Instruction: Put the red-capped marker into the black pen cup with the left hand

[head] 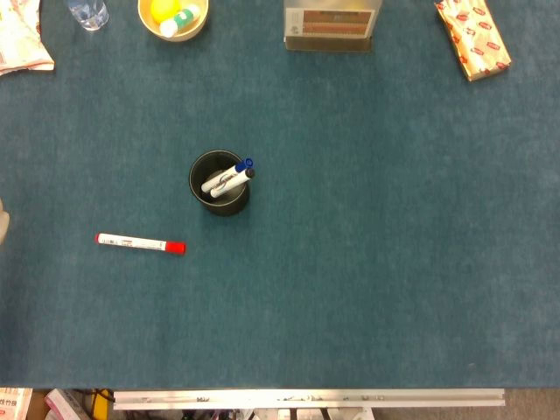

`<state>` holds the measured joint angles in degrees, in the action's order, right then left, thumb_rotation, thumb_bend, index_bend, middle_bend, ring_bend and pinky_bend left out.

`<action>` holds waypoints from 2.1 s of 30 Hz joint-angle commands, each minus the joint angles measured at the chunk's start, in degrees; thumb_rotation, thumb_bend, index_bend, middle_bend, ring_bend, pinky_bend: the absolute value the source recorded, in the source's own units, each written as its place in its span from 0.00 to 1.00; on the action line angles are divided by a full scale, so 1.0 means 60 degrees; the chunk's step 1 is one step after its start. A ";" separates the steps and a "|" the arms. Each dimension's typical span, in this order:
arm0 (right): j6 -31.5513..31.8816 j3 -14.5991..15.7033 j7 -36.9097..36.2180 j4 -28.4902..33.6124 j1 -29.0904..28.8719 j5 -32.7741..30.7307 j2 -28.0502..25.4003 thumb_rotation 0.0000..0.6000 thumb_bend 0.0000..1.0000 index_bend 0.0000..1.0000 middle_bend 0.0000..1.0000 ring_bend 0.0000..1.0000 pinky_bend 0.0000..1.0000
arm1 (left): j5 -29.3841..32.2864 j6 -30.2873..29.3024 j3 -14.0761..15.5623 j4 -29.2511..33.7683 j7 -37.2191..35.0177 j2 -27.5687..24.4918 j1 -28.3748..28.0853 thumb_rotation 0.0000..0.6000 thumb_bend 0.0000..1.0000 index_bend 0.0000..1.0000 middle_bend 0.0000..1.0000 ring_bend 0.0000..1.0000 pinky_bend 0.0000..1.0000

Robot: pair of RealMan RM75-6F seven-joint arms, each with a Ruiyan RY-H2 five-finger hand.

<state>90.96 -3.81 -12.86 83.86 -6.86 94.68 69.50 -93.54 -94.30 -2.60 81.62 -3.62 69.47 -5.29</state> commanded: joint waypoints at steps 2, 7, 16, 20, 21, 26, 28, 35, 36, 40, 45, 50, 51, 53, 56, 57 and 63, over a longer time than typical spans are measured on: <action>-0.0068 0.0058 0.0005 0.0020 -0.0047 0.0053 0.0013 1.00 0.10 0.57 0.50 0.40 0.43 | 0.0001 0.0001 0.0030 0.0068 0.0115 -0.0030 0.0031 1.00 0.31 0.60 0.59 0.38 0.45; -0.0129 0.0101 -0.0002 0.0051 -0.0092 0.0078 0.0010 1.00 0.10 0.57 0.50 0.40 0.43 | 0.0075 0.0036 0.0040 0.0175 0.0192 -0.0108 0.0068 1.00 0.31 0.62 0.61 0.39 0.47; -0.0245 0.0135 -0.0169 0.0137 -0.0145 0.0006 -0.0086 1.00 0.10 0.57 0.50 0.40 0.43 | -0.0093 0.0796 0.0516 0.0307 0.0368 -0.0424 -0.0040 1.00 0.31 0.58 0.53 0.28 0.17; -0.0226 0.0199 -0.0137 0.0191 -0.0149 0.0101 -0.0109 1.00 0.10 0.57 0.50 0.40 0.43 | -0.0153 0.1289 0.0783 0.0840 0.0199 -0.0770 -0.0140 1.00 0.31 0.51 0.25 0.06 0.06; -0.0225 0.0209 -0.0121 0.0208 -0.0146 0.0104 -0.0123 1.00 0.10 0.57 0.50 0.40 0.43 | -0.0201 0.1325 0.0823 0.0894 0.0187 -0.0792 -0.0154 1.00 0.31 0.50 0.20 0.03 0.05; -0.0251 0.0173 -0.0131 0.0239 -0.0196 0.0076 -0.0098 1.00 0.10 0.57 0.50 0.40 0.43 | -0.0549 0.1954 0.1330 0.1295 0.0011 -0.0992 -0.0290 1.00 0.31 0.44 0.02 0.00 0.00; -0.0341 0.0181 -0.0125 0.0193 -0.0237 0.0049 -0.0078 1.00 0.10 0.57 0.50 0.40 0.43 | -0.0667 0.2123 0.1457 0.1405 0.0060 -0.0983 -0.0337 1.00 0.30 0.42 0.00 0.00 0.00; -0.0410 0.0187 -0.0083 0.0180 -0.0250 -0.0043 -0.0110 1.00 0.10 0.57 0.50 0.40 0.43 | -0.0935 0.2229 0.1525 0.0901 -0.0474 -0.0284 -0.0475 1.00 0.28 0.41 0.00 0.00 0.00; -0.0387 0.0184 -0.0081 0.0193 -0.0238 -0.0051 -0.0121 1.00 0.10 0.57 0.50 0.40 0.43 | -0.0985 0.2231 0.1529 0.0777 -0.0561 -0.0179 -0.0503 1.00 0.28 0.41 0.00 0.00 0.00; -0.0230 0.0167 -0.0092 0.0265 -0.0157 -0.0074 -0.0187 1.00 0.10 0.57 0.50 0.40 0.43 | -0.1038 0.2468 0.1487 0.0476 -0.0571 0.0176 -0.0710 1.00 0.28 0.40 0.00 0.00 0.00; -0.0168 0.0129 -0.0134 0.0318 -0.0123 -0.0137 -0.0244 1.00 0.10 0.57 0.50 0.40 0.43 | -0.0806 0.3041 0.1377 0.0690 -0.0180 0.0279 -0.1022 1.00 0.28 0.40 0.00 0.00 0.00; -0.0143 0.0112 -0.0165 0.0341 -0.0114 -0.0153 -0.0278 1.00 0.10 0.57 0.50 0.40 0.43 | -0.0641 0.3442 0.1331 0.0977 0.0109 0.0262 -0.1230 1.00 0.28 0.40 0.00 0.00 0.00; -0.0127 0.0104 -0.0178 0.0350 -0.0108 -0.0158 -0.0290 1.00 0.10 0.57 0.50 0.40 0.43 | -0.0597 0.3561 0.1310 0.1063 0.0240 0.0269 -0.1301 1.00 0.28 0.40 0.00 0.00 0.00; -0.0092 0.0081 -0.0225 0.0367 -0.0091 -0.0189 -0.0321 1.00 0.10 0.57 0.50 0.40 0.43 | -0.0432 0.3955 0.1214 0.1235 0.0564 0.0348 -0.1521 1.00 0.28 0.40 0.00 0.00 0.00; -0.0080 0.0060 -0.0259 0.0383 -0.0083 -0.0218 -0.0352 1.00 0.10 0.57 0.50 0.40 0.43 | -0.0092 0.4427 0.1123 0.1397 0.0927 0.0374 -0.1727 1.00 0.28 0.40 0.00 0.00 0.00; -0.0073 0.0052 -0.0271 0.0387 -0.0079 -0.0230 -0.0362 1.00 0.10 0.57 0.50 0.40 0.43 | 0.0031 0.4561 0.1089 0.1428 0.1029 0.0391 -0.1782 1.00 0.28 0.40 0.00 0.00 0.00; -0.0011 0.0003 -0.0319 0.0418 -0.0046 -0.0285 -0.0413 1.00 0.10 0.57 0.50 0.40 0.43 | 0.0488 0.5016 0.0964 0.1453 0.1395 0.0618 -0.2018 1.00 0.28 0.40 0.00 0.00 0.00</action>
<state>90.90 -3.79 -14.78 86.37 -7.14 92.98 67.03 -90.78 -64.38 3.31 90.30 4.62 73.02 -17.23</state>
